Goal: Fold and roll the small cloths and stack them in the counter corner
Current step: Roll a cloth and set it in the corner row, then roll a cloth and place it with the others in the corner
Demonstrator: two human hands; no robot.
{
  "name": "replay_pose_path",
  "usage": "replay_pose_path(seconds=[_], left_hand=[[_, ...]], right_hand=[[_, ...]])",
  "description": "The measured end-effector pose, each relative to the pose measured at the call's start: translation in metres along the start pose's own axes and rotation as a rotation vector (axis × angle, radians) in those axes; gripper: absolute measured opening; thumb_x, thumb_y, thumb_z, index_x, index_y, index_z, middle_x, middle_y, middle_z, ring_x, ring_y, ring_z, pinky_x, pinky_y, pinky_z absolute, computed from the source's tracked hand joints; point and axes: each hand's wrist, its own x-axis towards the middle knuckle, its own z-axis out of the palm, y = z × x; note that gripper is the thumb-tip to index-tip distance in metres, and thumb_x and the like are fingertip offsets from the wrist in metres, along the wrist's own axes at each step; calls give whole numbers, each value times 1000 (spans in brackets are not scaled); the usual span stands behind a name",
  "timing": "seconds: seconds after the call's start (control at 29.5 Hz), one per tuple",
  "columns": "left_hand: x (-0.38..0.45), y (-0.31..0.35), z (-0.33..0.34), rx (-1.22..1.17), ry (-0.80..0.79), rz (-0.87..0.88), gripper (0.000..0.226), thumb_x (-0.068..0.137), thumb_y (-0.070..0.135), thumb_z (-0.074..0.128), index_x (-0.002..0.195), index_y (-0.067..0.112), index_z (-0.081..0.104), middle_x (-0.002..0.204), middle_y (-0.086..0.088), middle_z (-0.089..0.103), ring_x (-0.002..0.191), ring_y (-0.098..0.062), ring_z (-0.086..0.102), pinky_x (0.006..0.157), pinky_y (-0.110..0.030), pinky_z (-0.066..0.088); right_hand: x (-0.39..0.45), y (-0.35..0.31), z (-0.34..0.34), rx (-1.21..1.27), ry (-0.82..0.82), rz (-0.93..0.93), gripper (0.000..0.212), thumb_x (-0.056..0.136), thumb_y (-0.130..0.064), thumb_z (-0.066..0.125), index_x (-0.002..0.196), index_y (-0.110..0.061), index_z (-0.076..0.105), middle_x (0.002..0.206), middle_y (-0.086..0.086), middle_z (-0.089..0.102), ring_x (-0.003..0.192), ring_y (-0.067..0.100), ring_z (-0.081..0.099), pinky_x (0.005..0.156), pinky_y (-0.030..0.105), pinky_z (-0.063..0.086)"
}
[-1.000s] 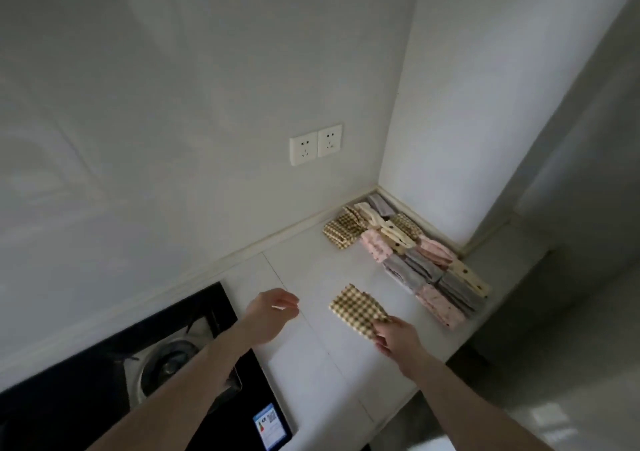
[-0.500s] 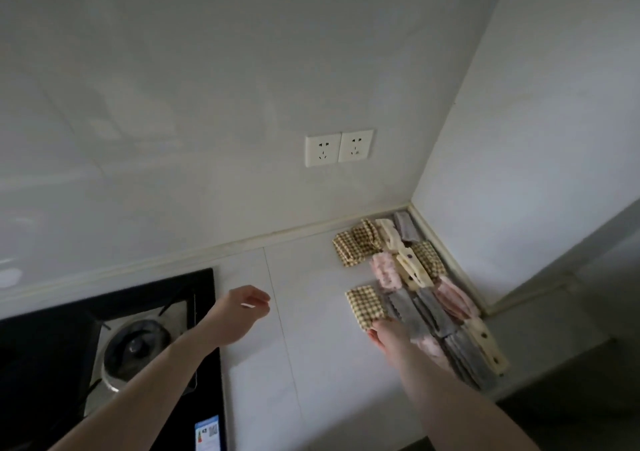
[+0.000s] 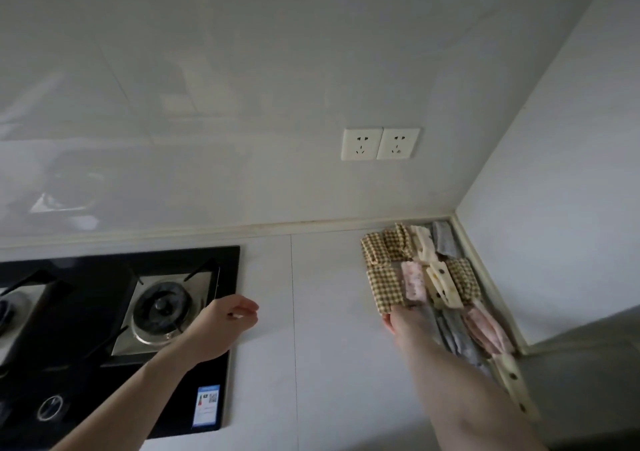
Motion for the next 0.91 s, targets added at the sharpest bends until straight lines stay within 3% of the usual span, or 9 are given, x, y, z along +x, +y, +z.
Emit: replay_pose_path(seconds=[0.14, 0.2, 0.27, 0.34, 0.41, 0.54, 0.64, 0.78, 0.91], left_hand=[[-12, -5, 0, -2, -7, 6, 15, 92, 26, 74, 106, 32, 73, 100, 13, 76, 94, -1, 70, 95, -31, 56], [-20, -9, -1, 2, -5, 8, 16, 92, 26, 74, 106, 32, 73, 100, 13, 76, 94, -1, 71, 95, -32, 57], [-29, -15, -4, -17, 7, 1, 15, 90, 24, 75, 103, 31, 75, 97, 13, 77, 92, -2, 71, 94, -33, 57], [-44, -22, -9, -29, -4, -7, 15, 90, 22, 74, 103, 29, 75, 95, 13, 77, 90, 0, 72, 94, -32, 57], [-63, -33, -13, -43, -15, -23, 16, 91, 20, 73, 105, 27, 74, 97, 11, 77, 91, 0, 71, 94, -30, 57], [-112, -69, -29, -81, 14, -62, 19, 90, 24, 74, 109, 29, 73, 101, 12, 75, 93, 3, 69, 91, -21, 55], [-158, -107, -51, -112, 78, -114, 20, 90, 24, 74, 110, 29, 73, 101, 13, 75, 90, 8, 67, 81, -9, 50], [-228, -164, -88, -182, 214, -205, 18, 90, 20, 75, 104, 32, 73, 96, 12, 76, 88, 1, 70, 84, -21, 57], [-297, -222, -127, -193, 329, -268, 18, 96, 29, 68, 111, 37, 68, 106, 14, 72, 95, 1, 69, 72, -14, 50]], right_hand=[[-12, 15, 5, -33, 33, -8, 15, 97, -17, 60, 104, -5, 56, 94, 14, 63, 81, 31, 68, 82, 45, 63], [-17, 31, 10, -148, 76, -22, 39, 92, -36, 62, 107, -1, 57, 98, 15, 65, 85, 32, 69, 85, 49, 62], [-24, 50, 19, -339, 97, -67, 66, 86, -52, 64, 127, 0, 58, 121, 19, 65, 110, 36, 65, 100, 48, 54], [-42, 66, 28, -549, 72, -125, 65, 95, -40, 66, 141, 3, 50, 144, 22, 53, 133, 36, 52, 111, 41, 42], [-75, 76, 39, -624, 49, -150, 59, 94, -29, 69, 141, 2, 51, 147, 21, 51, 134, 35, 51, 110, 40, 43], [-141, 99, 72, -677, -142, -164, 57, 93, -23, 67, 143, -3, 50, 148, 17, 51, 133, 32, 52, 105, 35, 44], [-192, 119, 120, -740, -312, -221, 59, 87, -31, 67, 141, -13, 53, 145, 10, 54, 127, 27, 57, 108, 37, 47], [-283, 138, 198, -785, -556, -332, 48, 88, -31, 68, 134, -23, 57, 136, 0, 57, 120, 21, 60, 102, 43, 54], [-368, 161, 266, -790, -753, -452, 45, 80, -42, 68, 124, -40, 60, 134, -12, 55, 119, 16, 61, 106, 44, 52]])
